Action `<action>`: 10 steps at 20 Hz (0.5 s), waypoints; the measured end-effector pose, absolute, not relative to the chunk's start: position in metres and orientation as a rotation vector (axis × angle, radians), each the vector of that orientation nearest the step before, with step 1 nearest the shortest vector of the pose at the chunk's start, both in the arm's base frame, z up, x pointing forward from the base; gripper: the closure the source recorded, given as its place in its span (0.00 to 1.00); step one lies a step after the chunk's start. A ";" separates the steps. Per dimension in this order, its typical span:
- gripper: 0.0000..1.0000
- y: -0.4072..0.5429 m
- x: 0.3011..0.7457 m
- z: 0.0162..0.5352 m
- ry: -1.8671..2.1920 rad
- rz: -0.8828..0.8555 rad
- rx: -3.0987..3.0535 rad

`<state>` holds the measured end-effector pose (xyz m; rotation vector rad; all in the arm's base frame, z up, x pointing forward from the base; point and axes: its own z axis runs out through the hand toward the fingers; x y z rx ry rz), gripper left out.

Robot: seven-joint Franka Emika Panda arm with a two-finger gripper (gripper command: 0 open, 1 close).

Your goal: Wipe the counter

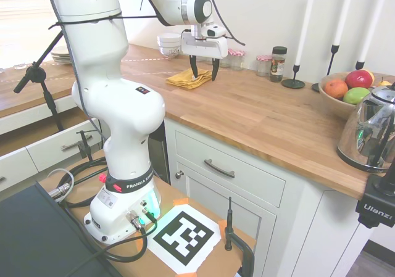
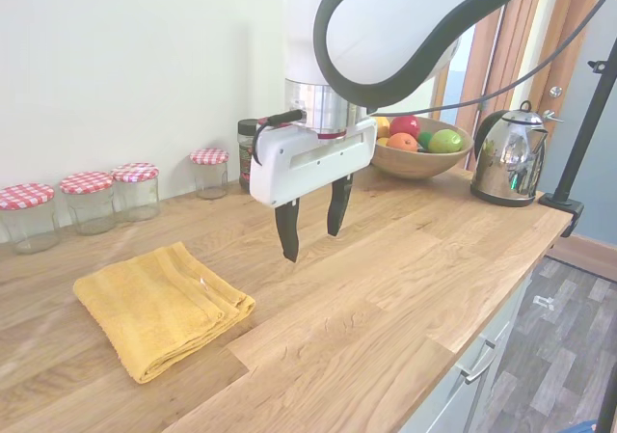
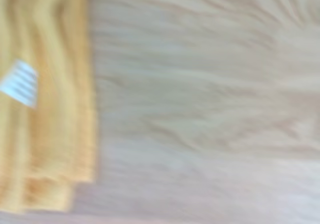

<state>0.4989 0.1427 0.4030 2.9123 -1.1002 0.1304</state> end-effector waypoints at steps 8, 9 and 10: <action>0.00 0.200 0.521 0.407 -1.021 0.126 2.929; 0.00 0.205 0.524 0.406 -1.013 0.124 2.930; 0.00 0.210 0.526 0.404 -1.006 0.123 2.930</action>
